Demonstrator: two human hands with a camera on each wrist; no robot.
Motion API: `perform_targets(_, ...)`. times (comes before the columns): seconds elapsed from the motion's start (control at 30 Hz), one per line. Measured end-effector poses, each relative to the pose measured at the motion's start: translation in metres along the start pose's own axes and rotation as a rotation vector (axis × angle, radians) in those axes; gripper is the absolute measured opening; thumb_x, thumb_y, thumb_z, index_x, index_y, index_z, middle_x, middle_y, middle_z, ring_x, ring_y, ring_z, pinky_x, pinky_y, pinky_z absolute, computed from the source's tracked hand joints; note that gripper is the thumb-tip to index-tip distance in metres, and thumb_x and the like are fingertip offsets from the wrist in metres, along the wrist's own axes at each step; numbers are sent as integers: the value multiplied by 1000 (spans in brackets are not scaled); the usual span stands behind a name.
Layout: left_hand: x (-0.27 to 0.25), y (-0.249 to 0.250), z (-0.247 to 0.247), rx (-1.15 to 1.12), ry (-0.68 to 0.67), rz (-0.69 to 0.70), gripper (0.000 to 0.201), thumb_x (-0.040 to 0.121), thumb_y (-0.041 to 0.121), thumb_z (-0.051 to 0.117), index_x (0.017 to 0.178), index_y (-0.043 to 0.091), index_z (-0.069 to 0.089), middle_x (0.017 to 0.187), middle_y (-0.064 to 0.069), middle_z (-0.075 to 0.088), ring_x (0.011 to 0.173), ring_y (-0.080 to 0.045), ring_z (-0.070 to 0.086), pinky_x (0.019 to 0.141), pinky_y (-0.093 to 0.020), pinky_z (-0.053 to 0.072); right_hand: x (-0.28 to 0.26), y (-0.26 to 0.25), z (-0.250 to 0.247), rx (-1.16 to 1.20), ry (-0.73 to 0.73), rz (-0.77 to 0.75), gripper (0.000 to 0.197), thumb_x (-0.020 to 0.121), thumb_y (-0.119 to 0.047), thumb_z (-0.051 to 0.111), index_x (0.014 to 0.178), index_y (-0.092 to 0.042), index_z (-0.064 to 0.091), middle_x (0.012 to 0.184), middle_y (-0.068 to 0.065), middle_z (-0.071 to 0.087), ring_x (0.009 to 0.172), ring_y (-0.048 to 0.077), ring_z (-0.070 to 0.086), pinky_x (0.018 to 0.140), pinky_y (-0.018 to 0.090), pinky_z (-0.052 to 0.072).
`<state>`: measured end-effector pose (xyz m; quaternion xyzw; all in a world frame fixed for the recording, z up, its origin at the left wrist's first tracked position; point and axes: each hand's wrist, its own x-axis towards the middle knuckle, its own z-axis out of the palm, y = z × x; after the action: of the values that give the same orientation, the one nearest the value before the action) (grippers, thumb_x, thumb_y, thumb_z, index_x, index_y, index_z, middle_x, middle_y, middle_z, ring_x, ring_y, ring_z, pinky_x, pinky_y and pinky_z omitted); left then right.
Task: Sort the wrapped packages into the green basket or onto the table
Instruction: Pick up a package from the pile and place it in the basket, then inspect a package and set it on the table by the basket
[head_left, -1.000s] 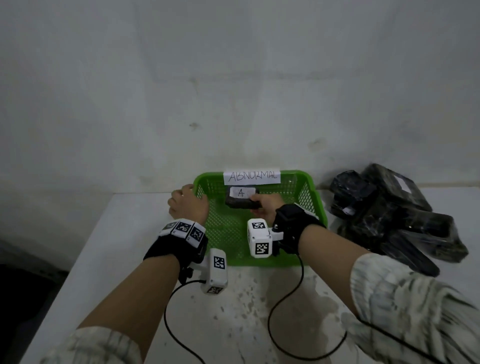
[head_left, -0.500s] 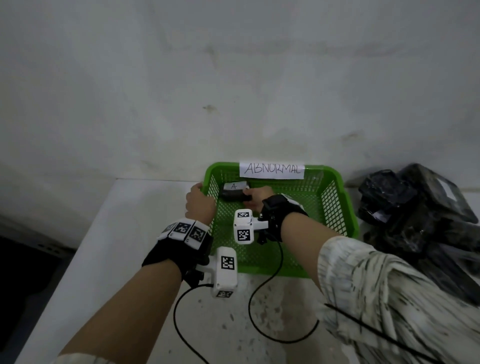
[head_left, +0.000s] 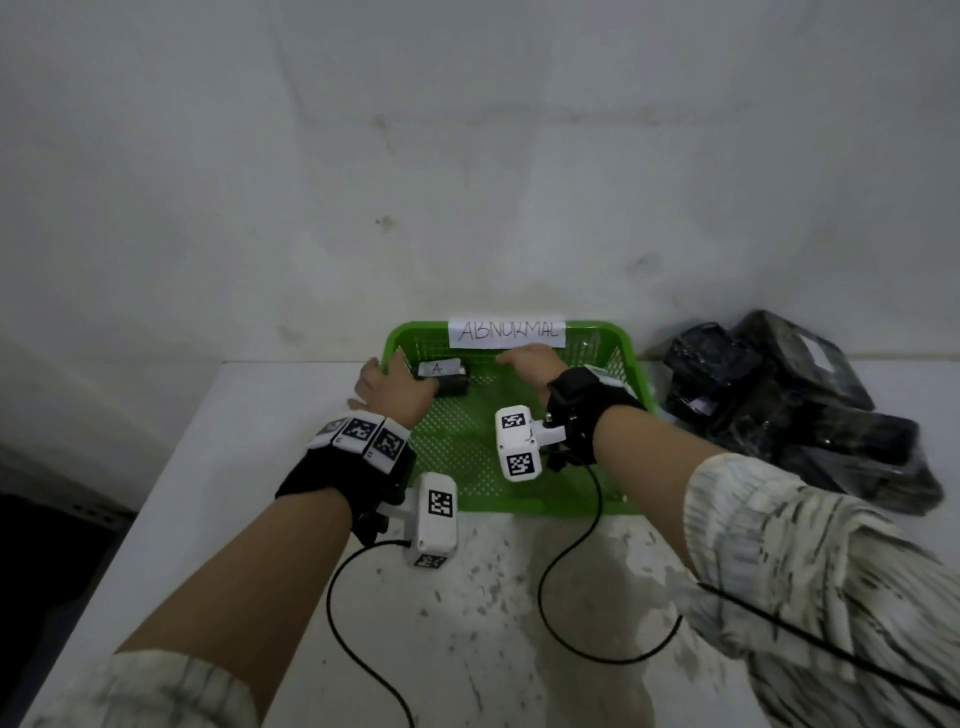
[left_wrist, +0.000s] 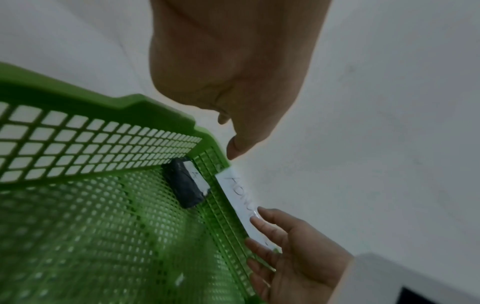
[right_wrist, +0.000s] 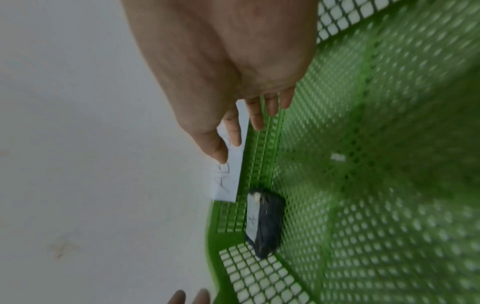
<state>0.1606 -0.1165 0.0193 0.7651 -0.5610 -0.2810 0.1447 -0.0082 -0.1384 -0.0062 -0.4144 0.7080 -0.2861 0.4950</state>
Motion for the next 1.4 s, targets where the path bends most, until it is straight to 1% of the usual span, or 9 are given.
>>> perform_targets(0.2, -57, 43, 29, 127, -181, 180, 63, 89, 37, 50, 146, 23, 25, 154, -13, 14, 142, -33, 8, 114, -52, 1, -30, 31, -74, -38, 220, -99, 32, 81, -26, 71, 110, -16, 64, 126, 8, 61, 121, 26, 53, 108, 41, 38)
perform_targets(0.43, -120, 84, 90, 111, -292, 312, 65, 91, 42, 48, 147, 24, 22, 155, -11, 15, 144, -31, 6, 114, -55, -1, -65, 72, -156, -367, 403, 43, 52, 78, -46, 67, 125, -25, 57, 141, 16, 44, 132, 36, 35, 107, 39, 25)
perform_targets(0.6, -137, 107, 121, 84, -366, 355, 63, 94, 42, 44, 149, 23, 18, 156, -11, 13, 145, -29, 4, 115, -54, 1, -83, 90, -192, -507, 413, 18, 68, 81, -34, 68, 141, -21, 40, 146, 20, 25, 138, 38, 21, 112, 38, 23)
perform_targets(0.87, -131, 129, 149, 96, -382, 346, 64, 96, 36, 42, 150, 19, 11, 157, -7, 11, 145, -29, 6, 115, -53, 6, -55, 98, -212, -767, 333, -80, 92, 81, -36, 72, 153, -20, 17, 158, 15, 10, 145, 35, 9, 115, 42, 18)
perform_targets(1.0, -120, 127, 152, 119, -380, 357, 63, 95, 22, 46, 149, 20, 15, 157, -4, 13, 144, -27, 9, 116, -53, 8, -33, 100, -212, -897, 255, -57, 96, 84, -40, 69, 154, -22, 7, 160, 15, 1, 147, 35, 1, 116, 49, 17)
perform_targets(1.1, -116, 123, 150, 137, -373, 394, 67, 90, 10, 47, 149, 22, 16, 156, -2, 16, 143, -26, 13, 115, -54, 9, -24, 103, -213, -946, 251, -31, 94, 84, -45, 68, 154, -28, 8, 158, 20, 7, 144, 39, 9, 114, 48, 21)
perform_targets(1.2, -116, 119, 148, 154, -363, 433, 67, 91, 12, 47, 149, 25, 15, 156, 1, 14, 144, -26, 11, 114, -55, 7, -19, 107, -211, -983, 266, 3, 88, 84, -47, 67, 153, -35, 13, 154, 23, 14, 140, 41, 17, 112, 46, 23)
perform_targets(1.3, -116, 118, 147, 186, -369, 445, 66, 93, 16, 47, 149, 25, 13, 157, 2, 12, 144, -26, 8, 115, -54, 6, -21, 107, -207, -955, 309, -17, 76, 87, -46, 62, 151, -31, 22, 148, 26, 26, 135, 42, 24, 109, 46, 26)
perform_targets(1.4, -114, 120, 146, 203, -374, 429, 64, 94, 25, 48, 149, 24, 17, 157, 0, 15, 144, -27, 12, 115, -54, 10, -29, 100, -208, -762, 385, -49, 67, 89, -46, 55, 147, -25, 30, 143, 27, 32, 134, 41, 27, 108, 45, 27)
